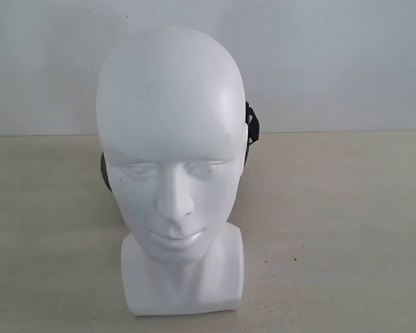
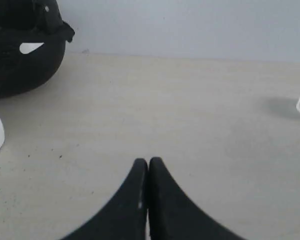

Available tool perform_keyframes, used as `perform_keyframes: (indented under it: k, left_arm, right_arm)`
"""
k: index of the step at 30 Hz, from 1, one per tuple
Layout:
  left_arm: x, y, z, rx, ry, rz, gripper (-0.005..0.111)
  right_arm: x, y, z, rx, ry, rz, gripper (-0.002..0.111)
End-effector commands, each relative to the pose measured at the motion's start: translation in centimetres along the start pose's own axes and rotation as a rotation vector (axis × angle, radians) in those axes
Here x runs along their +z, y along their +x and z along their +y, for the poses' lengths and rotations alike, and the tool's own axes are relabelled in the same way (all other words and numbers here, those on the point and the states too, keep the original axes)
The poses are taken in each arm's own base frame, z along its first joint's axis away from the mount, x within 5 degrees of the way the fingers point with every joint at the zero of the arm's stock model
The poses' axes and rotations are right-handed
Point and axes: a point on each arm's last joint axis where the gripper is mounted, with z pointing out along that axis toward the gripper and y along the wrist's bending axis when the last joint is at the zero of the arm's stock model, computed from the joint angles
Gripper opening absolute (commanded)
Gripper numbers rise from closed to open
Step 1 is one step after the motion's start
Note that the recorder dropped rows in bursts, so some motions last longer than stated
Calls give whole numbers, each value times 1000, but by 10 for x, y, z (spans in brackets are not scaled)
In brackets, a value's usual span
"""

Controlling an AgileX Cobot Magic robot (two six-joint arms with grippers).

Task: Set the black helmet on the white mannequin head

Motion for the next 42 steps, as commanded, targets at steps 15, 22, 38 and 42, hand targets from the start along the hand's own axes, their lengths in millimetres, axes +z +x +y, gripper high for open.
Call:
perform_keyframes:
  k: [15, 22, 38, 42]
  left_arm:
    - [0, 1, 0, -8, -1, -3, 4]
    - [0, 1, 0, -8, -1, -3, 4]
    - [0, 1, 0, -8, -1, -3, 4]
    - [0, 1, 0, -8, -1, -3, 4]
  right_arm:
    - [-5, -28, -1, -53, 21, -312, 0]
    - [-12, -53, -2, -35, 22, -384, 0]
    - [3, -101, -4, 170, -21, -427, 0]
    - [9, -99, -2, 148, -25, -385, 0]
